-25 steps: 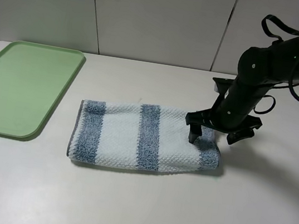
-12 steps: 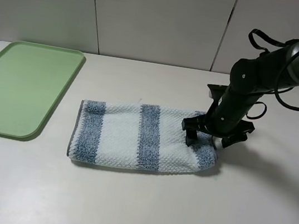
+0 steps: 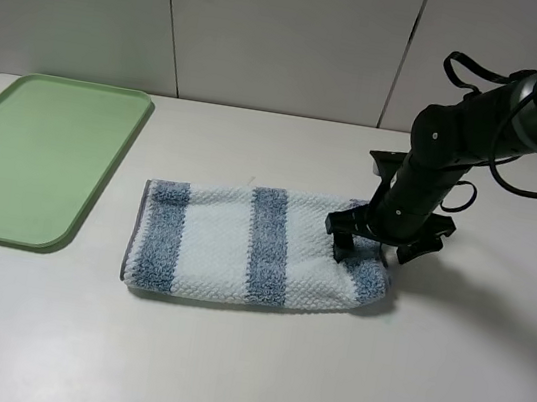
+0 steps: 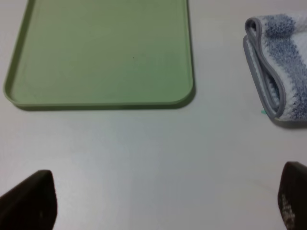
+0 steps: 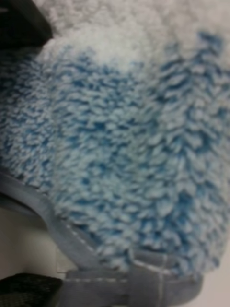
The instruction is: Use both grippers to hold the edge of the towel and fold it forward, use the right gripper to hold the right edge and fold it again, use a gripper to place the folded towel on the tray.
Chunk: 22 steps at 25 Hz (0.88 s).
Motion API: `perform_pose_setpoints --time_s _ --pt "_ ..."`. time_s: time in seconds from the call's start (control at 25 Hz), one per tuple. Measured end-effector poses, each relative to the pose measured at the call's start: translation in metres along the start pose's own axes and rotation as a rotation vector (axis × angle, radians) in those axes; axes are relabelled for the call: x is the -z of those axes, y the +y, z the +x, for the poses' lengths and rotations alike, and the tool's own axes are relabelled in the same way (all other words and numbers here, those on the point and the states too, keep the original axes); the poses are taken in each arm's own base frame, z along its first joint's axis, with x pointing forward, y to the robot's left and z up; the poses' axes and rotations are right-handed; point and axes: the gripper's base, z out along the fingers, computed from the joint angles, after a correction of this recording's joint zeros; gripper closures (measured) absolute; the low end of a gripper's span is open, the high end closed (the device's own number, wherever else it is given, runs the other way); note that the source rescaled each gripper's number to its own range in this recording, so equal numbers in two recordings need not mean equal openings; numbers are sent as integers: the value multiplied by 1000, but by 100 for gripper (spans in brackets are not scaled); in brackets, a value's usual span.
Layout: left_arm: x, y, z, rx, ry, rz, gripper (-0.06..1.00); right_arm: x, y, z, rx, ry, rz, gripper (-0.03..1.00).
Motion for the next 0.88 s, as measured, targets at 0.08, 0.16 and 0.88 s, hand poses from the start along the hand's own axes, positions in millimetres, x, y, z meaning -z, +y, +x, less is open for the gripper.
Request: perform_pose_setpoints --time_s 0.08,0.16,0.88 --pt "0 0 0 0 0 0 3 0 0 0 2 2 0 -1" --pt "0 0 0 0 0 0 3 0 0 0 6 1 0 13" --pt "0 0 0 0 0 0 3 12 1 -1 7 -26 -6 88"
